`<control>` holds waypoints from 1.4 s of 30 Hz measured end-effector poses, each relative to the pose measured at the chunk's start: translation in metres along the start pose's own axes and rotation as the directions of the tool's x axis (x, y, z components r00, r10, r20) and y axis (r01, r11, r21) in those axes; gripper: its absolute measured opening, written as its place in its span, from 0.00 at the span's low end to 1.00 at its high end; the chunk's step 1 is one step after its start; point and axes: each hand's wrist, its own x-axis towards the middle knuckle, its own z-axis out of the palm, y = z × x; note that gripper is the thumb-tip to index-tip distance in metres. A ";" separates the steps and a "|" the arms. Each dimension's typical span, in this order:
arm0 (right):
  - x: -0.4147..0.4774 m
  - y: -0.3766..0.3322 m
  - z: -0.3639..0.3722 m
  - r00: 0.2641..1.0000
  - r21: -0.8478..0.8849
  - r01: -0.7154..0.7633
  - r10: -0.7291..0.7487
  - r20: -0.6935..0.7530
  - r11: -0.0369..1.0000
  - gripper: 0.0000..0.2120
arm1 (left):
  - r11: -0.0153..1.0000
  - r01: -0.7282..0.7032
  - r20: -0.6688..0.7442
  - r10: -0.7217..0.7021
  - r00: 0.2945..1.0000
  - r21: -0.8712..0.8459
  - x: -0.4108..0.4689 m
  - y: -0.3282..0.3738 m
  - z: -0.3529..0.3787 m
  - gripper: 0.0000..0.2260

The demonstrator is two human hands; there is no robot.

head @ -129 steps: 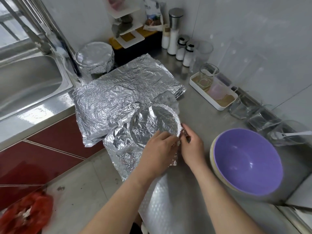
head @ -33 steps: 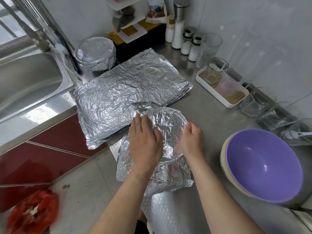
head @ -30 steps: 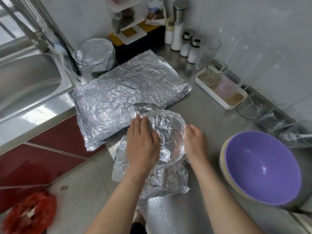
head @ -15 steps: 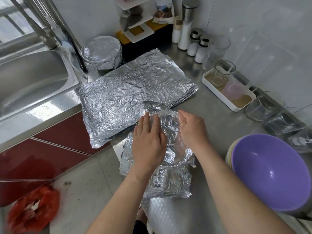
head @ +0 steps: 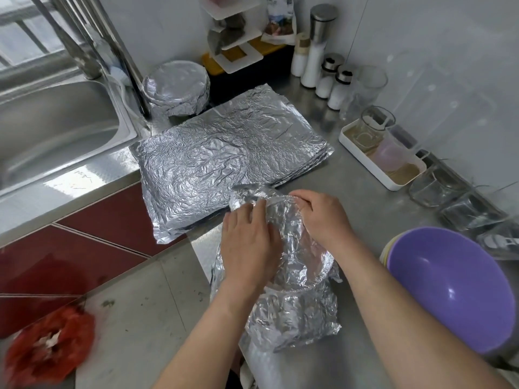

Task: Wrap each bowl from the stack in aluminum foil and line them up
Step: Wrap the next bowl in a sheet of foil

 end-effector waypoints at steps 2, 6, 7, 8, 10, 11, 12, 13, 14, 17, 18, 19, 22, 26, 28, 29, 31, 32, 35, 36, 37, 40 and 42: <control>0.000 -0.003 -0.001 0.998 0.032 0.045 -0.047 0.051 0.998 0.13 | 0.998 -0.019 0.037 0.022 0.999 -0.056 0.005 0.000 -0.004 0.21; -0.002 -0.004 -0.002 0.998 0.030 -0.027 0.025 0.060 0.999 0.14 | 0.990 -0.091 0.120 0.104 0.987 -0.112 0.021 -0.003 -0.004 0.20; -0.003 -0.004 -0.001 0.997 0.035 -0.051 0.049 0.058 0.998 0.14 | 0.989 -0.098 0.119 0.111 0.987 -0.114 0.024 -0.003 -0.004 0.19; -0.004 -0.004 -0.001 0.997 0.052 -0.063 0.060 0.057 0.997 0.13 | 0.988 -0.094 0.108 0.107 0.988 -0.121 0.026 -0.004 -0.004 0.18; -0.006 -0.004 0.002 0.998 0.091 -0.057 0.053 0.041 0.994 0.12 | 0.988 -0.056 0.066 0.066 0.996 -0.145 0.029 -0.005 -0.003 0.14; -0.007 -0.003 0.004 0.998 0.099 -0.051 0.048 0.027 0.994 0.11 | 0.988 -0.034 0.046 0.042 0.998 -0.150 0.030 -0.004 -0.003 0.12; -0.007 -0.004 0.005 0.999 0.103 -0.047 0.045 0.015 0.994 0.11 | 0.989 -0.017 0.029 0.021 0.999 -0.150 0.031 -0.004 -0.004 0.11; -0.007 -0.003 0.006 0.999 0.104 -0.044 0.043 0.007 0.994 0.11 | 0.989 -0.005 0.020 0.008 1.000 -0.151 0.032 -0.003 -0.004 0.11; -0.007 -0.003 0.006 0.999 0.105 -0.037 0.036 0.002 0.994 0.11 | 0.988 0.004 0.016 -0.001 1.000 -0.153 0.033 -0.003 -0.004 0.11; -0.006 -0.005 0.005 1.000 0.098 -0.009 0.008 0.005 0.995 0.11 | 0.985 -0.001 0.000 0.001 1.000 -0.172 0.036 -0.004 -0.006 0.11; -0.004 -0.006 0.005 1.000 0.097 -0.001 0.000 0.013 0.995 0.11 | 0.985 -0.007 -0.023 0.003 1.000 -0.173 0.036 -0.004 -0.006 0.10; -0.002 -0.008 0.005 1.000 0.103 0.004 -0.007 0.025 0.995 0.10 | 0.986 -0.005 -0.046 -0.003 0.999 -0.164 0.036 -0.004 -0.007 0.09; 0.005 -0.007 0.000 0.995 0.218 -0.040 0.020 0.094 0.975 0.11 | 0.992 0.054 -0.062 -0.061 0.996 -0.114 0.037 -0.008 -0.009 0.10; -0.008 0.013 -0.010 0.971 0.446 -0.184 0.091 0.220 0.876 0.16 | 0.982 0.148 -0.058 -0.156 0.986 -0.120 0.035 -0.020 -0.011 0.11; -0.020 0.024 -0.009 0.970 0.510 -0.213 0.117 0.213 0.833 0.17 | 0.972 0.189 -0.069 -0.200 0.977 -0.140 0.033 -0.022 -0.012 0.11; -0.025 0.028 -0.007 0.971 0.554 -0.227 0.144 0.190 0.801 0.17 | 0.969 0.202 -0.070 -0.214 0.974 -0.143 0.032 -0.022 -0.013 0.11; -0.033 0.032 -0.002 0.965 0.647 -0.259 0.214 0.149 0.717 0.18 | 0.964 0.223 -0.077 -0.236 0.969 -0.146 0.030 -0.023 -0.013 0.11; -0.037 0.033 0.000 0.960 0.686 -0.272 0.243 0.142 0.675 0.20 | 0.960 0.234 -0.085 -0.249 0.965 -0.155 0.029 -0.025 -0.013 0.11; -0.047 0.032 0.005 0.947 0.742 -0.288 0.295 0.127 0.605 0.23 | 0.942 0.273 -0.110 -0.297 0.948 -0.194 0.027 -0.031 -0.012 0.10; -0.049 0.033 0.007 0.940 0.745 -0.306 0.314 0.136 0.593 0.21 | 0.938 0.284 -0.117 -0.310 0.943 -0.199 0.027 -0.033 -0.011 0.10; -0.050 0.032 0.007 0.933 0.739 -0.329 0.326 0.156 0.588 0.22 | 0.935 0.292 -0.122 -0.320 0.939 -0.201 0.026 -0.033 -0.011 0.11; -0.050 0.035 0.009 0.941 0.682 -0.330 0.288 0.179 0.653 0.26 | 0.928 0.290 -0.136 -0.326 0.935 -0.233 0.023 -0.034 -0.008 0.11; -0.047 0.036 0.009 0.949 0.649 -0.307 0.274 0.155 0.696 0.23 | 0.923 0.272 -0.150 -0.320 0.935 -0.272 0.021 -0.034 -0.005 0.12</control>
